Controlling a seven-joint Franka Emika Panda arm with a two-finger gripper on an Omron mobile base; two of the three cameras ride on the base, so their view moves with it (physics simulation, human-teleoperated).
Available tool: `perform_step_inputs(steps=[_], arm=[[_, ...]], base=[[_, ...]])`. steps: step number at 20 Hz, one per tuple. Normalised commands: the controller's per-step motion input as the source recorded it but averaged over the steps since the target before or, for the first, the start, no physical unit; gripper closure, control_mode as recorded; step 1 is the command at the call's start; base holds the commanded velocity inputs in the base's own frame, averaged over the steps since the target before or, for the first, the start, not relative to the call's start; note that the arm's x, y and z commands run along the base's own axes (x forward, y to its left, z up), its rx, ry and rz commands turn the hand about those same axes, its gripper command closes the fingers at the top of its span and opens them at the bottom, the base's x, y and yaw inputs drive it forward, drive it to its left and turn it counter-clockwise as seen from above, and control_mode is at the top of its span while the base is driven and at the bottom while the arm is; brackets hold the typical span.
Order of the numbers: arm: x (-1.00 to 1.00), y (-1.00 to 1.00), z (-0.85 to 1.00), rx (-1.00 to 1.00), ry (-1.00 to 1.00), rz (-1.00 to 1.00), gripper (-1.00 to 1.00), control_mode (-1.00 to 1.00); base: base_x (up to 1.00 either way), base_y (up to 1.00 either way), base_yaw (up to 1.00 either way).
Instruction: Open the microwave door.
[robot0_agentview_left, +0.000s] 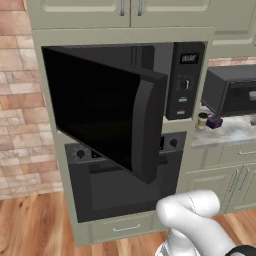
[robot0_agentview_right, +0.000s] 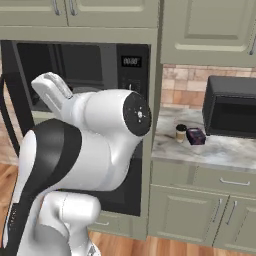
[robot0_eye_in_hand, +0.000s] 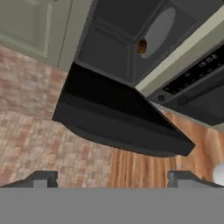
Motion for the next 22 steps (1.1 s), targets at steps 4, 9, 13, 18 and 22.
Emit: perform_step_inputs(steps=[4,9,13,18,22], arm=[[0.51,0.21,-0.46,0.29,0.09,0.27,-1.00,-1.00],[0.49,0.13,-0.10,0.15,0.06,0.22,-1.00,-1.00],[0.31,0.41,-0.35,0.03,0.06,0.17,-1.00,-1.00],[0.38,0.68,-0.20,0.01,0.04,0.14,-1.00,-1.00],[0.34,0.69,-0.05,0.00,0.07,0.14,-1.00,-1.00]], base=[[0.00,0.00,0.00],[0.00,0.00,0.00],[0.00,0.00,0.00],[0.00,0.00,0.00],[0.00,0.00,0.00]])
